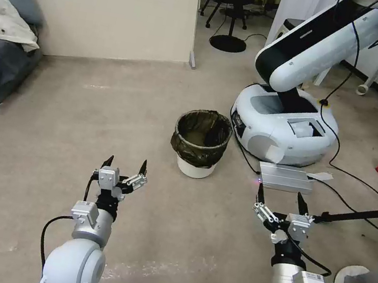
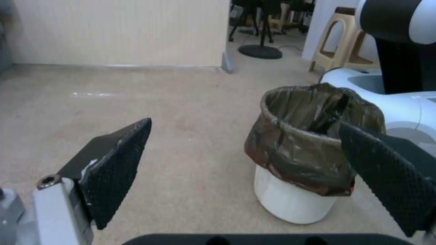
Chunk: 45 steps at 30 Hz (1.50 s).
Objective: Pick up the trash can from the floor.
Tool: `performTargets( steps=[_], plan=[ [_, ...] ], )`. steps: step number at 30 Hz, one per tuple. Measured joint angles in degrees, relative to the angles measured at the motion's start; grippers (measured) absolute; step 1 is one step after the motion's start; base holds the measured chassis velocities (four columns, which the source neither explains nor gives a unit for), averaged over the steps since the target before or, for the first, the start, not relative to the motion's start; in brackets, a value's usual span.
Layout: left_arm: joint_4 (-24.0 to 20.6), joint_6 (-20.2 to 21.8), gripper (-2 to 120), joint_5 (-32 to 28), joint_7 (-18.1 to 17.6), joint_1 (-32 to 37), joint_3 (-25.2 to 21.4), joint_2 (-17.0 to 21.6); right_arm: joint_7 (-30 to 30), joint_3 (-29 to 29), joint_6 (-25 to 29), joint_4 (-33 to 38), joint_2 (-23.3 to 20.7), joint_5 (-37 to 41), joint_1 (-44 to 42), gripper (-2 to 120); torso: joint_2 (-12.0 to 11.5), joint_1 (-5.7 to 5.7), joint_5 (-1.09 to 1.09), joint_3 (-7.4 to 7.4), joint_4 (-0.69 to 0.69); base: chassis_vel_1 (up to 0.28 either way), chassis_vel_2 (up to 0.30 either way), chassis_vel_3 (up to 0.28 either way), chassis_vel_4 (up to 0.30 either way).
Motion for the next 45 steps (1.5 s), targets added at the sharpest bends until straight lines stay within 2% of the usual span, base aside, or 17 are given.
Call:
performTargets(
  steps=[45],
  plan=[
    [0.33,-1.22,100,0.16,0.61,0.42,0.33,-0.10,-0.19,0.25,0.30,-0.05,0.19,-0.04,-0.01,100,0.00,0.00,0.00,0.00,0.00,-0.139,0.147,0.139,-0.149]
  ],
)
